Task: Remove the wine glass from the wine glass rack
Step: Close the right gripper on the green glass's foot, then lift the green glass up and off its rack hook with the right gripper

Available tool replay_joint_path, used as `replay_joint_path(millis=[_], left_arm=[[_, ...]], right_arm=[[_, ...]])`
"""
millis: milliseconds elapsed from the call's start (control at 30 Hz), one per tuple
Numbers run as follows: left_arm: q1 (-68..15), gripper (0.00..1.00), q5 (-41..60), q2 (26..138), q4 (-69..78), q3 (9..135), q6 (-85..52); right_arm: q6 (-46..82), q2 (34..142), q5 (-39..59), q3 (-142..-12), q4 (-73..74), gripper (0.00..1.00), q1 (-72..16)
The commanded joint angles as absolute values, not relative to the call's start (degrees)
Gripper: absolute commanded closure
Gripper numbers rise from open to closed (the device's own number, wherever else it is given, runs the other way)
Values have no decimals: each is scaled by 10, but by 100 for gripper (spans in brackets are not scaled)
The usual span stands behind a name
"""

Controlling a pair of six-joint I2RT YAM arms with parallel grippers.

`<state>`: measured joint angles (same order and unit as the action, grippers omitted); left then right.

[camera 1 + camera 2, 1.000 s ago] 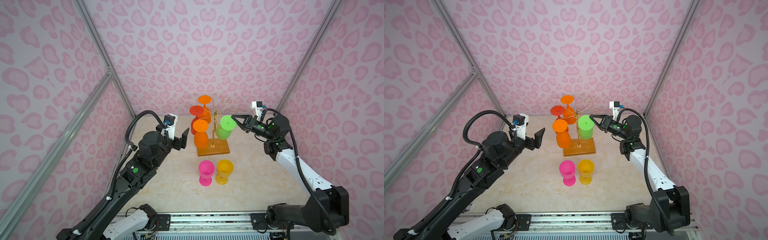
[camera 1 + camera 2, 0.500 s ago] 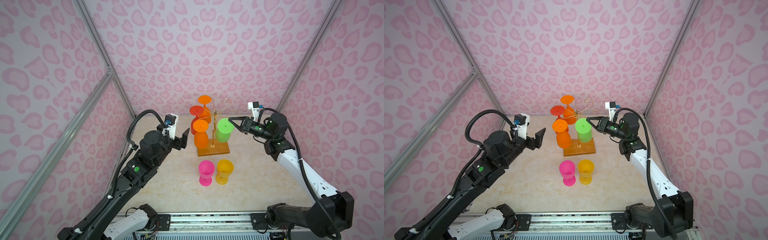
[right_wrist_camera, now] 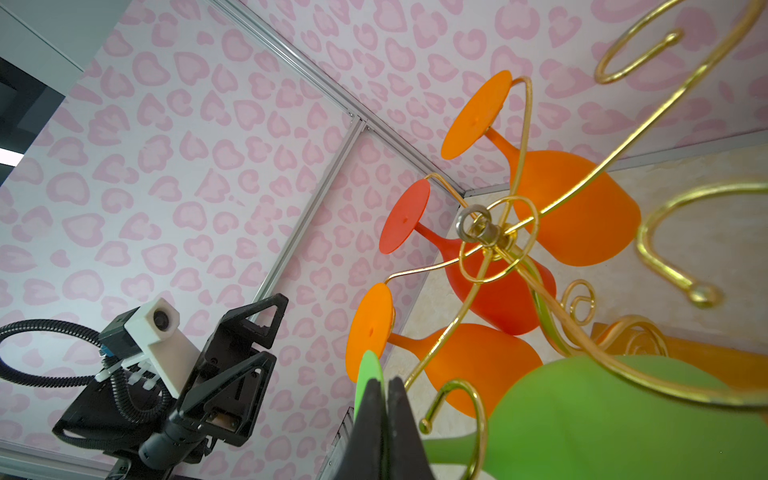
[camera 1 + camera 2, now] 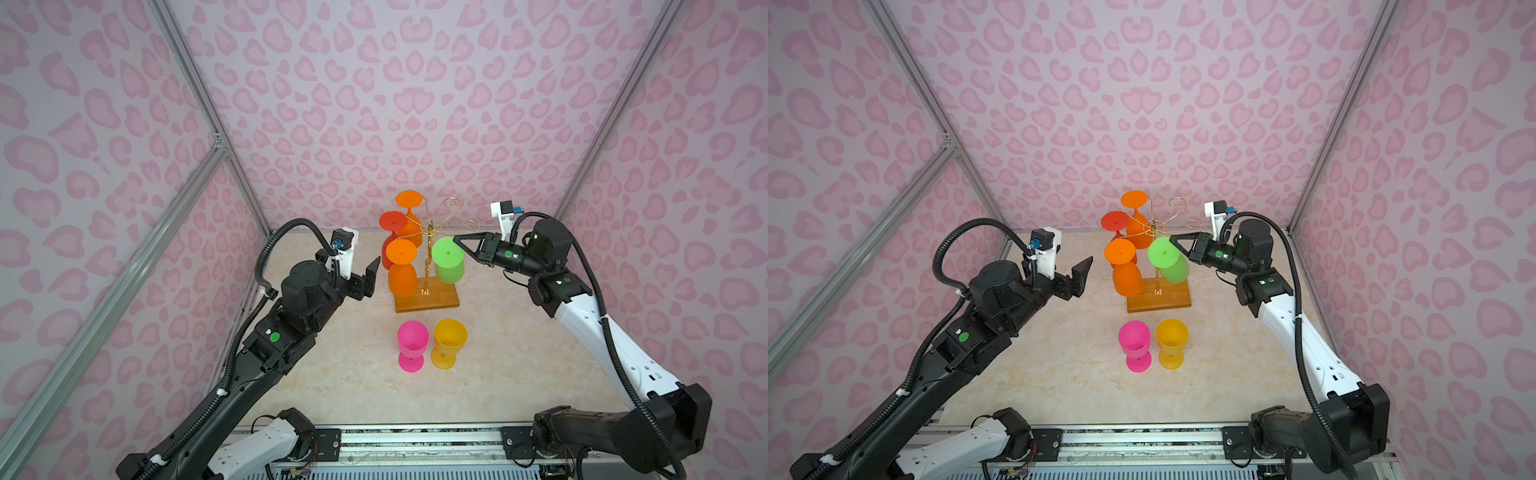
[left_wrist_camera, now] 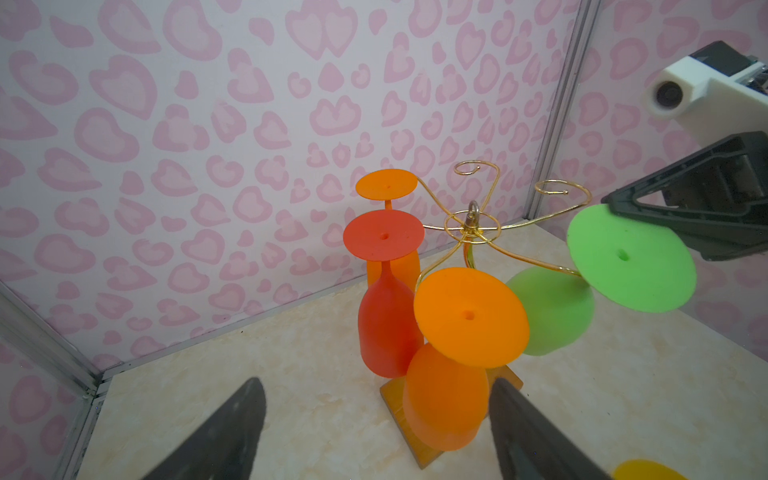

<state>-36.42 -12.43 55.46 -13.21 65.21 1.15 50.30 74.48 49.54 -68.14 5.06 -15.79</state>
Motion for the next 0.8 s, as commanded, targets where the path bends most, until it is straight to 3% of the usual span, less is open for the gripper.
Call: replay_joint_path(millis=[0,767], left_arm=[[-363,14,-125,554,-115,650,7],[-363,15,-114,559,-121,648,6]], right_arm=[[489,752,491,-689,53,100,-162],[490,794,468,-732,64,100,-154]])
